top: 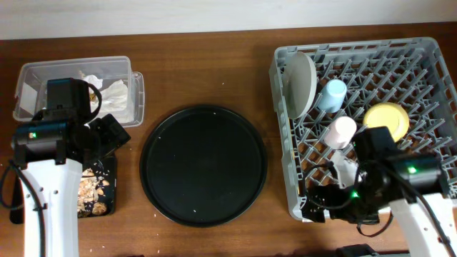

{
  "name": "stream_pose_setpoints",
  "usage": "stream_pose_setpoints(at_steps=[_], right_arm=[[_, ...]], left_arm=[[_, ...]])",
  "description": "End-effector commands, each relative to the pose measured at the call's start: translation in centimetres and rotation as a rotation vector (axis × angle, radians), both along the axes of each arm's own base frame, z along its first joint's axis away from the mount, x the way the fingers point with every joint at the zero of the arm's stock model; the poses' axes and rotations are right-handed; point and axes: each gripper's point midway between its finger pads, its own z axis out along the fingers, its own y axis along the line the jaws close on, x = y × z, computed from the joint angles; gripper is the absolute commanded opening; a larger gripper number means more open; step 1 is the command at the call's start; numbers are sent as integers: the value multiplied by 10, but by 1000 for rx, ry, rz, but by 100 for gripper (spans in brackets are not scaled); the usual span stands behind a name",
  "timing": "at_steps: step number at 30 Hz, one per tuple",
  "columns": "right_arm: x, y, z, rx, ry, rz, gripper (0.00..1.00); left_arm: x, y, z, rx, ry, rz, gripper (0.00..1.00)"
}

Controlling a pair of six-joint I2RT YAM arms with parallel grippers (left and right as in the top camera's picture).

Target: Sort waste into correct bins and load items into the dishwasher rack

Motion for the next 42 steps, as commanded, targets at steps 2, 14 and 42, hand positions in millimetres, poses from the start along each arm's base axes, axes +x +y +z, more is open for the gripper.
stream_pose_setpoints(at_steps=[2,14,42], right_arm=[[4,-22,-19,-155,92,23,99],[65,-18,-31,-145,-127,62,99],[118,-4,-21,54,-1619,-41,99]], left_arm=[[1,1,3,0,-10,5,99],[1,1,3,0,-10,6,99],[1,1,3,0,-10,6,99]])
